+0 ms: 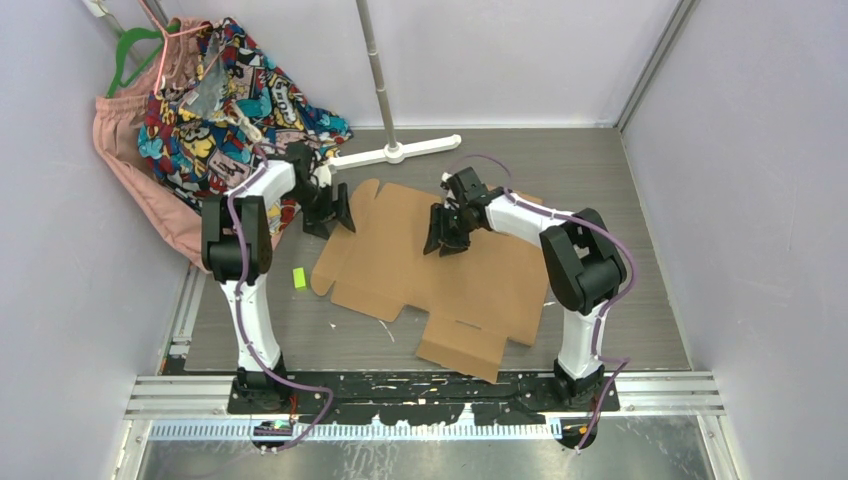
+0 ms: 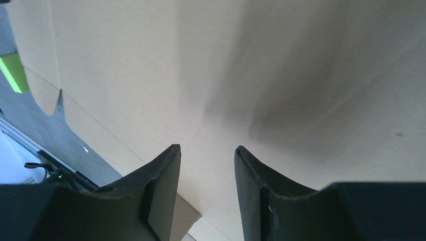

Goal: Fold the paper box

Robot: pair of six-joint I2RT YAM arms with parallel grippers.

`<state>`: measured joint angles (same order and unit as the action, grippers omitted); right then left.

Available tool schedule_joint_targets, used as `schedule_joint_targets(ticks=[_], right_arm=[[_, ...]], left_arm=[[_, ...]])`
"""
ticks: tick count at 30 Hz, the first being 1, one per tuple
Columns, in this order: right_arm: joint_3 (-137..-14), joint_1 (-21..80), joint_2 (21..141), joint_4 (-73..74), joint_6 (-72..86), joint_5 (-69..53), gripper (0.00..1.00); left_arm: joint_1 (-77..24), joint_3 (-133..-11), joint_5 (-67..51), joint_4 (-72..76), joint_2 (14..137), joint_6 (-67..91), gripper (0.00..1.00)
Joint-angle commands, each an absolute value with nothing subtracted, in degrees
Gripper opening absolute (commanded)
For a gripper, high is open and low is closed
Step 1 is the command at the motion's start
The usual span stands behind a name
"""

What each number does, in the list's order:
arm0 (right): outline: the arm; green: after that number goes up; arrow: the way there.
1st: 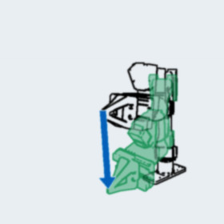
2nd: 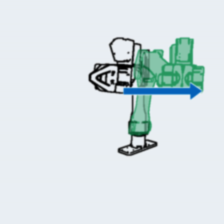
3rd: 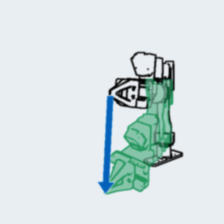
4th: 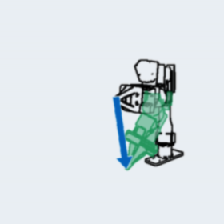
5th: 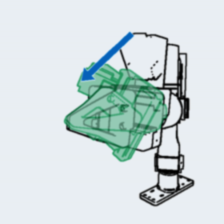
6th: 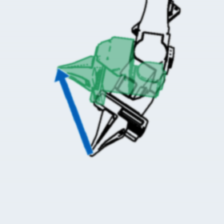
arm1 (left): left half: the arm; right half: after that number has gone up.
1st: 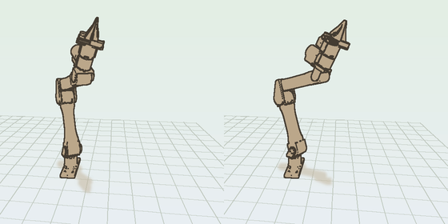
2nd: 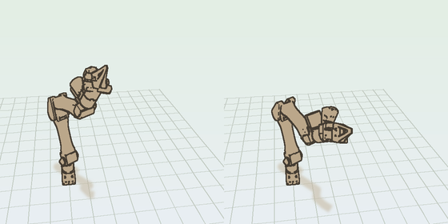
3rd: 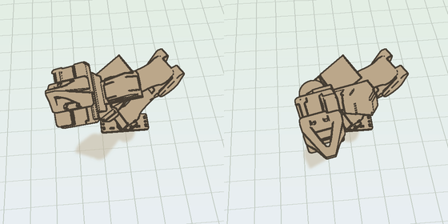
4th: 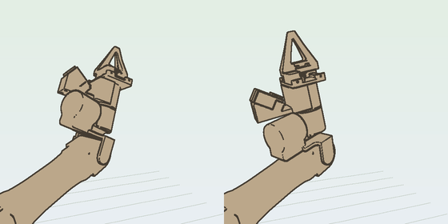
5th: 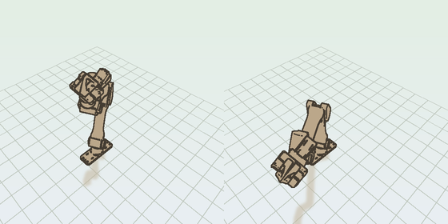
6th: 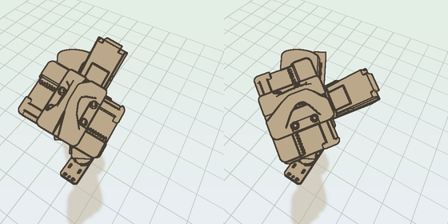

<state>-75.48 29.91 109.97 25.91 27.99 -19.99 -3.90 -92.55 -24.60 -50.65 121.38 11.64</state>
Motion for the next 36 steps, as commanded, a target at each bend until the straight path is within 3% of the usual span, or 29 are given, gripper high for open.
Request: schedule_joint_targets(ticks=[1, 4, 11, 16, 20, 25, 36], right_arm=[[-71.1, 26.6, 108.0, 20.7, 31.0, -23.3, 0.48], [-69.3, 26.3, 109.1, 18.9, 31.9, -24.0, 0.47], [-66.7, 26.1, 112.4, 13.8, 34.5, -25.9, 0.45], [-65.9, 25.8, 113.8, 11.7, 35.0, -27.0, 0.45], [-64.8, 24.9, 114.5, 9.0, 35.7, -29.9, 0.45], [-63.1, 23.6, 115.6, 4.8, 36.6, -34.3, 0.44], [-63.0, 23.3, 116.5, 2.0, 37.4, -36.4, 0.44]], left_arm=[[-5.1, -92.1, -28.1, -51.2, 121.6, 11.4, 0.72], [-5.4, -91.2, -30.0, -50.6, 121.1, 11.5, 0.64], [-5.7, -89.4, -34.3, -49.5, 117.6, 11.7, 0.57], [-5.8, -88.0, -40.1, -47.7, 116.1, 12.0, 0.42], [-5.7, -85.7, -43.5, -44.7, 115.1, 13.4, 0.41], [-5.9, -82.5, -49.2, -40.2, 112.3, 15.7, 0.48], [-9.0, -83.3, -36.3, -46.0, 112.7, 11.8, 0.59]])
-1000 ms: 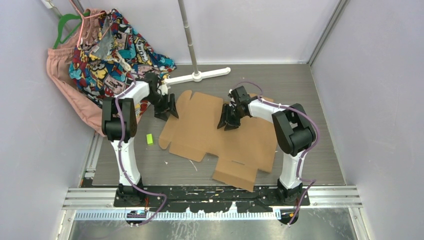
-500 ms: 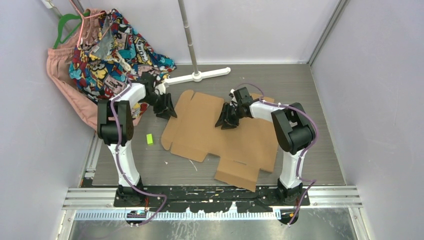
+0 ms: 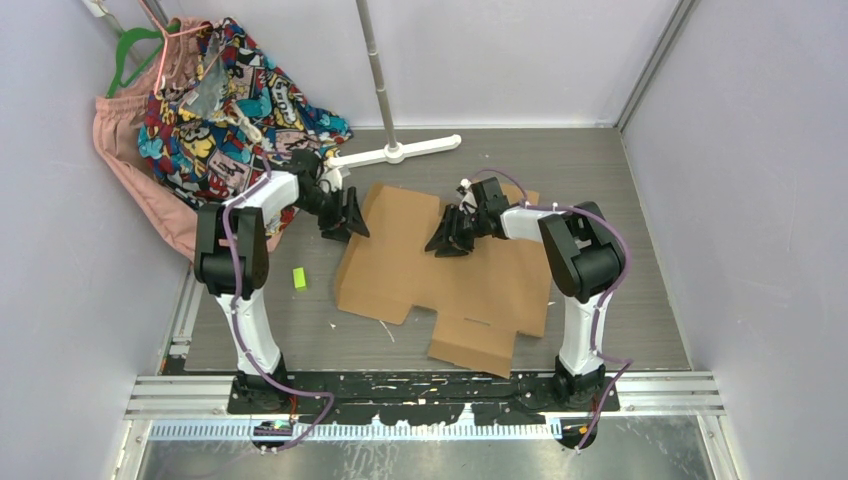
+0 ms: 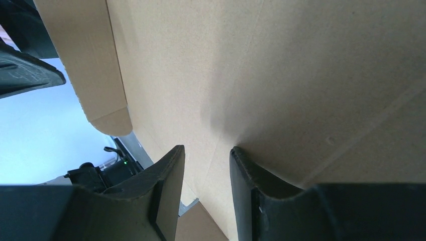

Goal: Fold the paper box

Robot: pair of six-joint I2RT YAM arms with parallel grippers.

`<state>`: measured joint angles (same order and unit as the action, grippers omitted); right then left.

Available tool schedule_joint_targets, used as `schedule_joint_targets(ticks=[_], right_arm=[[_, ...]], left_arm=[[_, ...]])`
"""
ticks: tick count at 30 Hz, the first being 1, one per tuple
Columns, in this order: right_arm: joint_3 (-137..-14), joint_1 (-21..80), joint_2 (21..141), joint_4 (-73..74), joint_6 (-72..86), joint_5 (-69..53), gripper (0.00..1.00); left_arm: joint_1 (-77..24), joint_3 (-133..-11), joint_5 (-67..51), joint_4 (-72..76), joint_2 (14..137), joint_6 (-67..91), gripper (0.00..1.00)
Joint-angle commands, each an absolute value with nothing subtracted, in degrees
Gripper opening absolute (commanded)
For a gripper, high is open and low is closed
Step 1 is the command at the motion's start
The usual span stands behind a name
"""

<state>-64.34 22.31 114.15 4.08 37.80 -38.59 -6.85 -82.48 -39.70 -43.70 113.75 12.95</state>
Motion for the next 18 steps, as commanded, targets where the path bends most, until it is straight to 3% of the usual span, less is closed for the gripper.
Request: schedule_joint_targets(ticks=[1, 18], right_arm=[[-62.9, 23.3, 116.5, 2.0, 37.4, -36.4, 0.44], [-61.6, 23.3, 116.9, -1.6, 38.9, -36.8, 0.44]], left_arm=[[-9.1, -83.3, -34.4, -46.3, 112.7, 11.7, 0.59], [-14.5, -83.0, -19.9, -47.6, 114.9, 10.7, 0.6]])
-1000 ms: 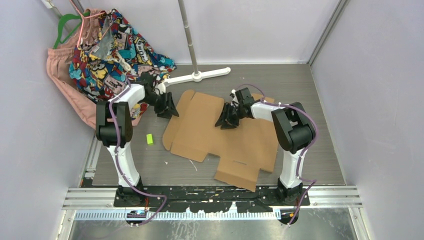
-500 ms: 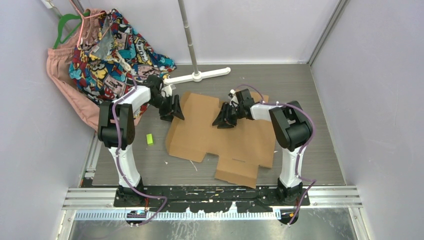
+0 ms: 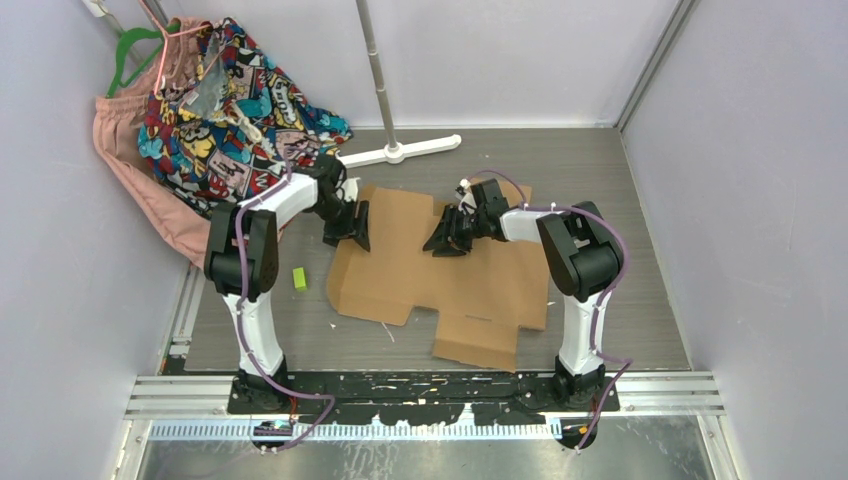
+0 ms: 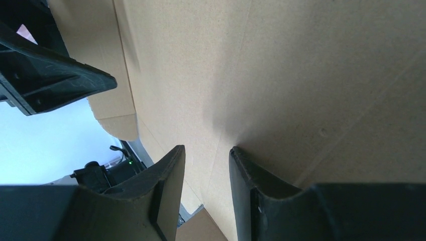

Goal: Fold the paper box

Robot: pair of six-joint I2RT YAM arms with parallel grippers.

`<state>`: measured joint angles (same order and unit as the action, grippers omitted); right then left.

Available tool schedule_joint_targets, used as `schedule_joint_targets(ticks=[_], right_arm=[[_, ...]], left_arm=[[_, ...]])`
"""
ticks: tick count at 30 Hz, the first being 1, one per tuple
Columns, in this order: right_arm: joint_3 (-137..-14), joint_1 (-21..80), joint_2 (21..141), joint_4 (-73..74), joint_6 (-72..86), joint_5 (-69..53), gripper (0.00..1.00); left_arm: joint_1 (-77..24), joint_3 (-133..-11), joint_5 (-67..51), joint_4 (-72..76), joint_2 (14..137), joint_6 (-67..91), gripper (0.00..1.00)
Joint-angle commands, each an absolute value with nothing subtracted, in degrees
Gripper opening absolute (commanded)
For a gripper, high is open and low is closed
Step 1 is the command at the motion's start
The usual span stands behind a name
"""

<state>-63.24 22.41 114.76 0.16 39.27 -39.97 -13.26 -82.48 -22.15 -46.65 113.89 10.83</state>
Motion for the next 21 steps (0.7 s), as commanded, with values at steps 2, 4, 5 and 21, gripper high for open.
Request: schedule_joint_targets(ticks=[2, 4, 5, 21], right_arm=[[-61.5, 23.2, 116.9, -1.7, 38.9, -36.8, 0.44], [-61.4, 23.2, 116.8, -1.8, 38.9, -36.7, 0.44], [-61.4, 23.3, 116.7, -1.7, 38.9, -36.7, 0.44], [-63.4, 23.1, 102.5, 12.8, 31.7, -30.9, 0.45]], left_arm=[[-14.6, -82.8, -18.6, -47.4, 115.1, 11.4, 0.52], [-14.6, -83.2, -17.6, -47.8, 115.6, 11.6, 0.36], [-14.6, -83.5, -17.6, -48.1, 115.8, 11.7, 0.23], [-14.7, -106.2, -6.9, -66.2, 109.2, 8.5, 0.0]])
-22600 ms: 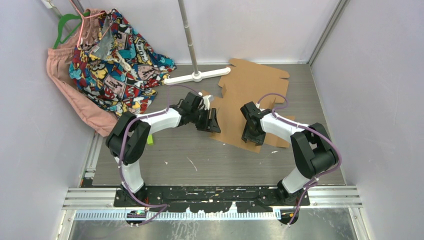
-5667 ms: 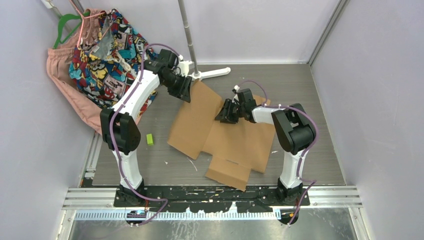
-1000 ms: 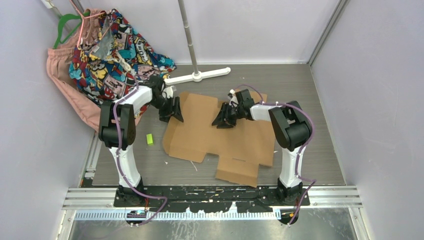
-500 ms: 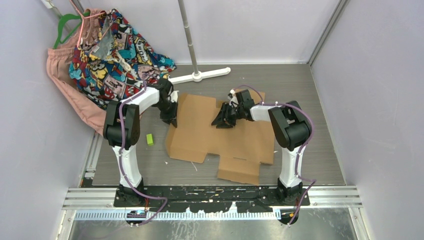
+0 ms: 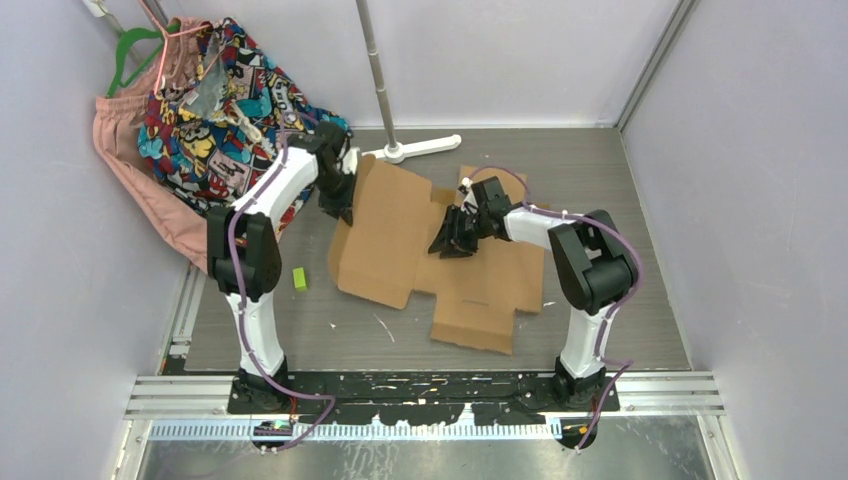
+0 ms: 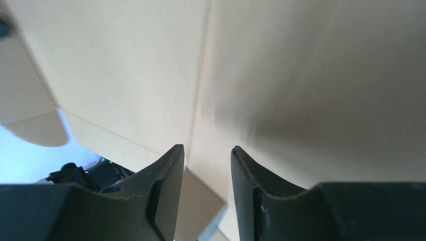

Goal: Fold the paper box

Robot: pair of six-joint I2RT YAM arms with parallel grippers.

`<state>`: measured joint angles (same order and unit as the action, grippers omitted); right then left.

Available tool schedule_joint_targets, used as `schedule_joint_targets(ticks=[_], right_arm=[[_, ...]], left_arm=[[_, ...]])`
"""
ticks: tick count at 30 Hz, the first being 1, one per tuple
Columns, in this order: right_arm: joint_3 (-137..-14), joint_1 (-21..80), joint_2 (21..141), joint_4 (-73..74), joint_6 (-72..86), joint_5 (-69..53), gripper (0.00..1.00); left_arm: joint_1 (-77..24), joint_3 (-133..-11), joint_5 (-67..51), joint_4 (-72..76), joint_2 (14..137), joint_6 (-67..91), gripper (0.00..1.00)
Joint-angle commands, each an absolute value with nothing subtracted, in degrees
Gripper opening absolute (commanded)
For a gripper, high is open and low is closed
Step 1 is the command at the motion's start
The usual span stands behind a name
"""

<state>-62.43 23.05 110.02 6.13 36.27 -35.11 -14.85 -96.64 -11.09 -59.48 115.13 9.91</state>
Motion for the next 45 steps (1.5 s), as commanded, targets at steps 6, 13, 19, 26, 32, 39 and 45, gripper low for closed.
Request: schedule_joint_targets(ticks=[6, 13, 19, 26, 32, 39, 45], right_arm=[[-62.7, 22.4, 97.3, 16.8, 29.7, -29.4, 0.45], [-60.6, 21.8, 96.8, 17.3, 28.6, -26.8, 0.36], [-57.7, 20.8, 99.1, 11.2, 31.5, -26.8, 0.13], [-58.5, 20.8, 103.0, 10.2, 34.6, -27.5, 0.08], [-55.5, 22.1, 106.1, 1.7, 40.2, -29.0, 0.05], [-55.2, 26.2, 109.5, -5.7, 46.1, -28.4, 0.03], [-53.6, 32.5, 110.1, -14.5, 55.3, -26.1, 0.01]], left_arm=[[-14.7, -118.8, -5.2, -73.7, 109.1, 6.6, 0.0], [-14.7, -127.0, -6.4, -80.3, 107.9, 5.0, 0.09], [-15.0, -128.5, -9.5, -80.4, 104.7, 6.0, 0.0], [-18.9, -132.8, -11.5, -81.0, 104.2, 8.1, 0.06], [-23.7, -134.9, -12.1, -79.9, 105.6, 10.5, 0.05], [-28.9, -138.6, -10.5, -80.4, 108.1, 12.0, 0.05], [-31.6, -138.6, -6.6, -81.6, 109.8, 11.7, 0.04]])
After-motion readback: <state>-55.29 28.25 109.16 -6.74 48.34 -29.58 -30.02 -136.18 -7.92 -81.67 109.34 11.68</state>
